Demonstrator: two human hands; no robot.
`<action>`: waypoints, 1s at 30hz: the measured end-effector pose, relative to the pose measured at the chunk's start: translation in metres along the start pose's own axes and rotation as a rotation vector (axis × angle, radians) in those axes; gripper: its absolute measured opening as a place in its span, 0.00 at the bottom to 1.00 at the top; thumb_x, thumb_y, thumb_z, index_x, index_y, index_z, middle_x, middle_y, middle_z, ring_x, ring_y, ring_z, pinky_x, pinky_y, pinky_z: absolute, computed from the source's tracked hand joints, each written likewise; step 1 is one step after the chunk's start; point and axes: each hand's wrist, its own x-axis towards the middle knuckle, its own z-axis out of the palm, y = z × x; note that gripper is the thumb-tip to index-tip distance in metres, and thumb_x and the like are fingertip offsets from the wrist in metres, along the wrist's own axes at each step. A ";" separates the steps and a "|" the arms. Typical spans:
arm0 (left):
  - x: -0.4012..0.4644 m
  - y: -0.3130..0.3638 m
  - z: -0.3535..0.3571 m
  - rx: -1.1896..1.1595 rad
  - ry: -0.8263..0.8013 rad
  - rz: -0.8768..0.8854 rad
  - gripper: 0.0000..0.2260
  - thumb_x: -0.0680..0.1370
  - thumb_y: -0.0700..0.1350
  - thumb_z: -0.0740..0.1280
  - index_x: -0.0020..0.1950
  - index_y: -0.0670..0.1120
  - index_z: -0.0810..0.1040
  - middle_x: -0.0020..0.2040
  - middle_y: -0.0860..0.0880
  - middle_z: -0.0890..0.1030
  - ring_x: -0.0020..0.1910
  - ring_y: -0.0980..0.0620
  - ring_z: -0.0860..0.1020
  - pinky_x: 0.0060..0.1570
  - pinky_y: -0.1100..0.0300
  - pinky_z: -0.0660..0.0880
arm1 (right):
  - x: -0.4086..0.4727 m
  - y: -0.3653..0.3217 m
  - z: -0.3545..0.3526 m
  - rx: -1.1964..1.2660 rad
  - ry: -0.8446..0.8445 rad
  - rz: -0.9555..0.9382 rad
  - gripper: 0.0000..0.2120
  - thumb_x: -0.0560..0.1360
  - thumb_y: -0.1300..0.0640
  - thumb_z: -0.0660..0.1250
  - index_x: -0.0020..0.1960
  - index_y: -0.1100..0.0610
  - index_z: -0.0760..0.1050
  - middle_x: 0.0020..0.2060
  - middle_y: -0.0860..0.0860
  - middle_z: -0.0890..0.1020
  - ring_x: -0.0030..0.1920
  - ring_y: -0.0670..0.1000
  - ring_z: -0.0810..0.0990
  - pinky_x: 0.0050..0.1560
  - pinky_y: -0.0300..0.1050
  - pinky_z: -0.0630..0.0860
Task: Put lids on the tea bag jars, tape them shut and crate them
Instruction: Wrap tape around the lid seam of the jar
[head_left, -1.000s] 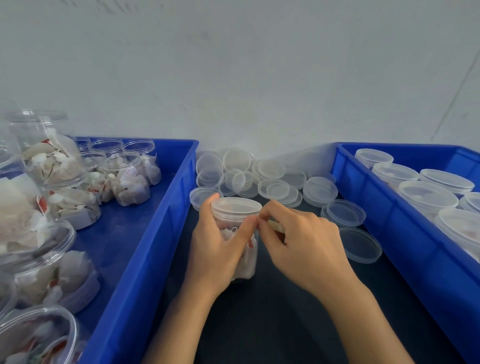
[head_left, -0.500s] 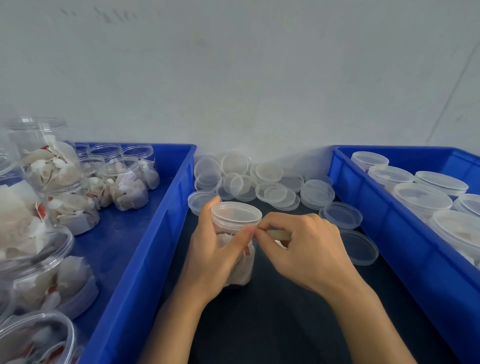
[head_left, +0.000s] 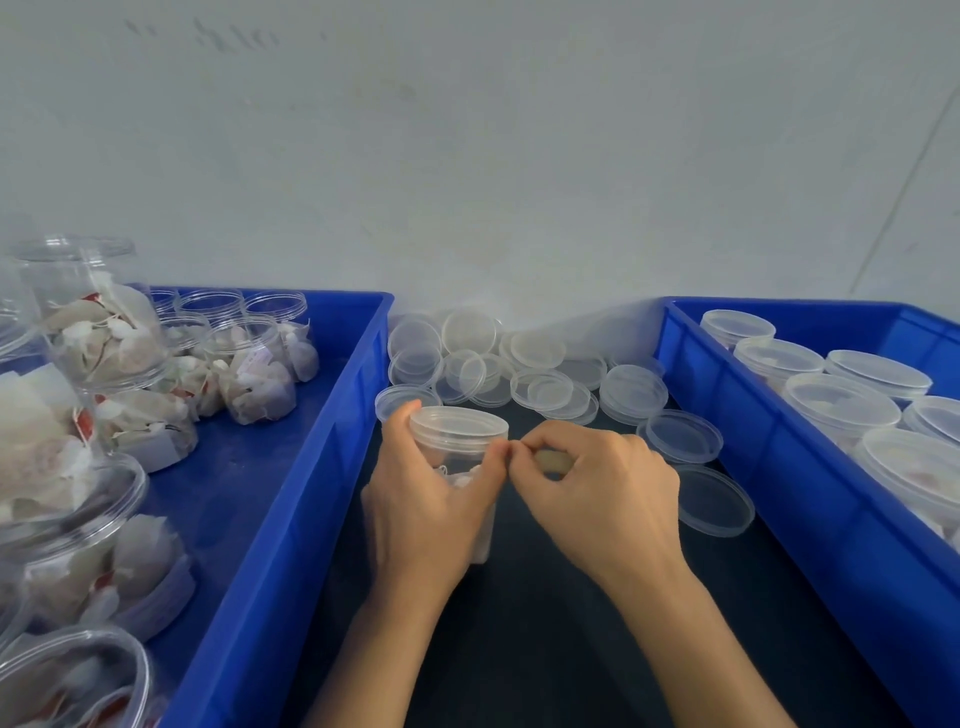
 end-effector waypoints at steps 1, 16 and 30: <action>0.000 0.001 0.001 0.042 0.015 0.007 0.43 0.66 0.76 0.67 0.74 0.53 0.68 0.64 0.53 0.82 0.59 0.49 0.81 0.49 0.59 0.70 | 0.000 -0.001 0.000 -0.010 -0.015 0.025 0.11 0.77 0.34 0.66 0.44 0.39 0.81 0.29 0.40 0.80 0.35 0.47 0.80 0.39 0.47 0.78; 0.001 0.001 -0.012 -0.016 0.193 -0.004 0.39 0.68 0.72 0.67 0.72 0.51 0.71 0.58 0.56 0.81 0.50 0.54 0.80 0.41 0.74 0.67 | 0.036 0.041 -0.007 -0.091 0.172 0.396 0.14 0.80 0.41 0.64 0.43 0.47 0.83 0.34 0.50 0.79 0.39 0.58 0.78 0.44 0.55 0.80; 0.006 -0.017 0.004 -0.054 0.004 0.160 0.49 0.74 0.67 0.72 0.85 0.45 0.54 0.83 0.43 0.61 0.82 0.45 0.60 0.80 0.44 0.61 | 0.007 0.019 0.006 0.379 -0.008 0.084 0.05 0.77 0.37 0.69 0.51 0.32 0.82 0.39 0.33 0.85 0.44 0.40 0.84 0.49 0.51 0.83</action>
